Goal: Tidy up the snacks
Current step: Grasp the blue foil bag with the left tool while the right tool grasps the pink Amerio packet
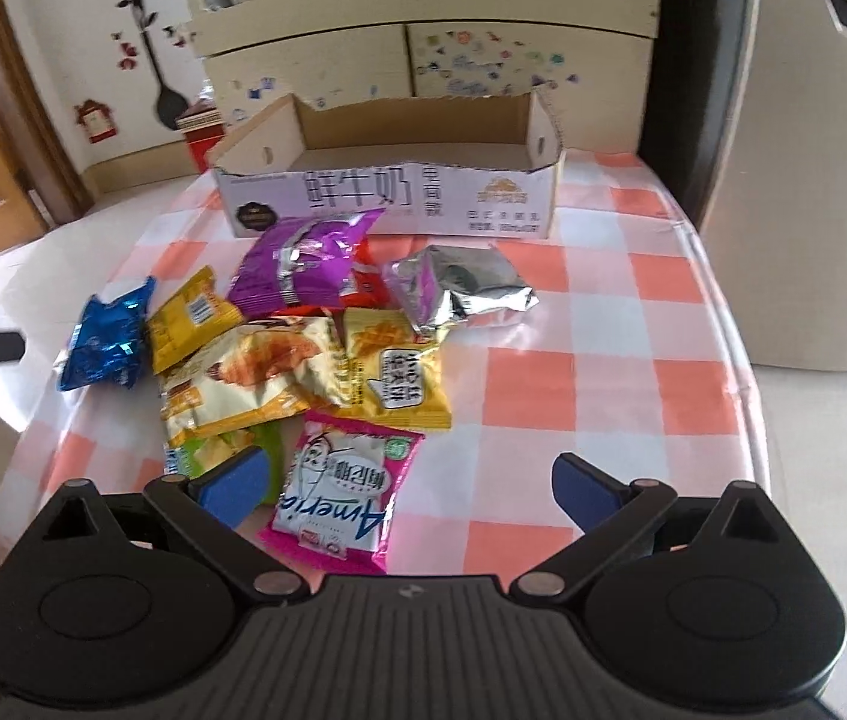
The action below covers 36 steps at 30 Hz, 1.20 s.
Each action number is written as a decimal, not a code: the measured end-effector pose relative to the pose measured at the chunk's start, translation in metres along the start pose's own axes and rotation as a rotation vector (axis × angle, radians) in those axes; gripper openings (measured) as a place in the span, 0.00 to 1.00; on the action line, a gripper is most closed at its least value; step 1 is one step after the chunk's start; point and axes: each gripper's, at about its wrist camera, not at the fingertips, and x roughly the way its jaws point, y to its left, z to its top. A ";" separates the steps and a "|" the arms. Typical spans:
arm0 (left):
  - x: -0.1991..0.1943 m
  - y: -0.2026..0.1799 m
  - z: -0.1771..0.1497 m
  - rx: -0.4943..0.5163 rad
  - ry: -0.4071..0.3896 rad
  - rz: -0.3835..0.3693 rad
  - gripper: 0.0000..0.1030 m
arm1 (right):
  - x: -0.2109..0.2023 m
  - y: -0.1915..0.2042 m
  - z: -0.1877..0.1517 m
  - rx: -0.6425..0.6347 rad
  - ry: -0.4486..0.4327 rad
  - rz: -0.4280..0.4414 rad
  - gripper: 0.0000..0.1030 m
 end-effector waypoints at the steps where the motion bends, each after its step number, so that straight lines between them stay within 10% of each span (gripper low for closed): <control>1: 0.002 0.005 0.002 -0.004 0.001 0.000 0.90 | 0.000 -0.001 0.001 -0.012 0.003 0.011 0.99; 10: 0.037 0.027 0.022 -0.099 0.054 -0.076 0.90 | 0.011 0.005 0.006 -0.176 0.069 0.102 0.88; 36: 0.130 -0.004 0.019 -0.131 0.189 -0.109 0.90 | 0.079 0.024 0.006 0.040 0.224 0.015 0.83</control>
